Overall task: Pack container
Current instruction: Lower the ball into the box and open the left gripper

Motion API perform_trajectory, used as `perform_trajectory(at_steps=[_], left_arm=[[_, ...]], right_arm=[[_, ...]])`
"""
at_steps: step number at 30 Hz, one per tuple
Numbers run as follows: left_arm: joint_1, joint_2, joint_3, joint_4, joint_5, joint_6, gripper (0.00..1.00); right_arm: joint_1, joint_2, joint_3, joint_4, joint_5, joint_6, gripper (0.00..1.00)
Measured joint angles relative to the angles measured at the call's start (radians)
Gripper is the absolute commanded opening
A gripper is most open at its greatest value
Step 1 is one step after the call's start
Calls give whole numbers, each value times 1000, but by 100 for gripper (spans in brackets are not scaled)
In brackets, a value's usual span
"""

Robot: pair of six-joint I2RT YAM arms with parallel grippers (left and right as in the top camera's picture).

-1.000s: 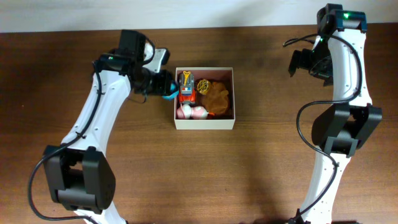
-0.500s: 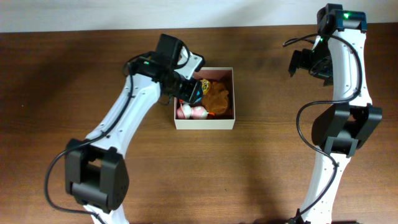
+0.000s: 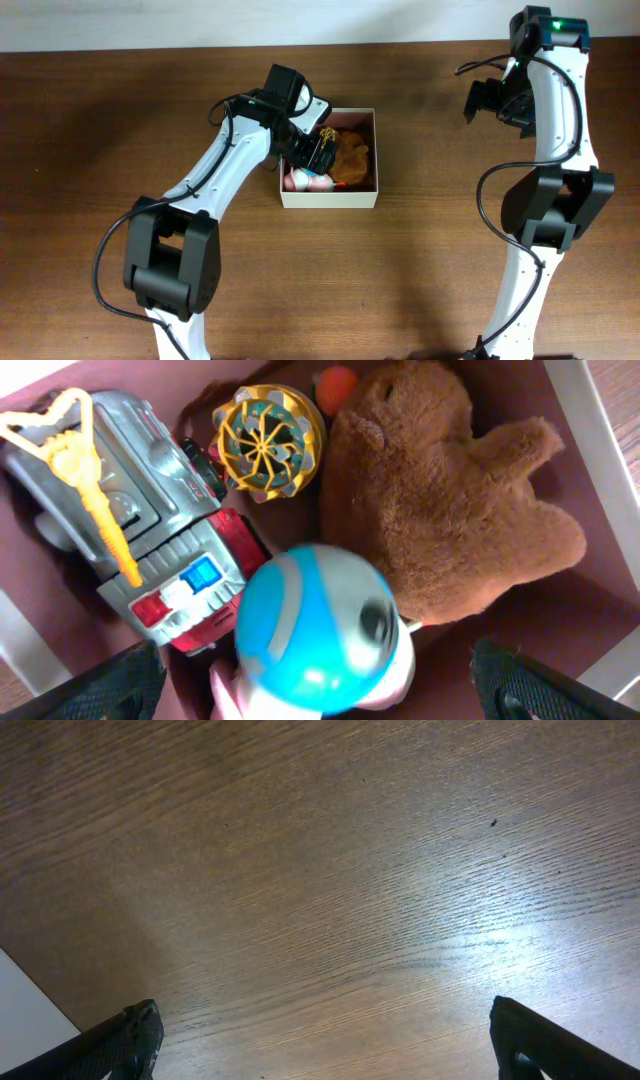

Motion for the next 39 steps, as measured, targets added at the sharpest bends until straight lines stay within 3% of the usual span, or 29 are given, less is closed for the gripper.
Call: perform_trajectory(at_steps=[8, 9, 13, 16, 18, 39], left_arm=[[0, 0, 0, 2, 16, -6, 100], [0, 0, 0, 1, 23, -7, 96], [0, 0, 11, 0, 40, -26, 45], [0, 0, 15, 0, 46, -31, 25], [0, 0, 15, 0, 47, -32, 20], [-16, 51, 29, 16, 31, -48, 19]], right_arm=[[0, 0, 0, 0, 0, 0, 99], [0, 0, 0, 0, 0, 0, 99], [0, 0, 0, 0, 0, 0, 99], [0, 0, 0, 0, 0, 0, 99], [0, 0, 0, 0, 0, 0, 99], [0, 0, 0, 0, 0, 0, 99]])
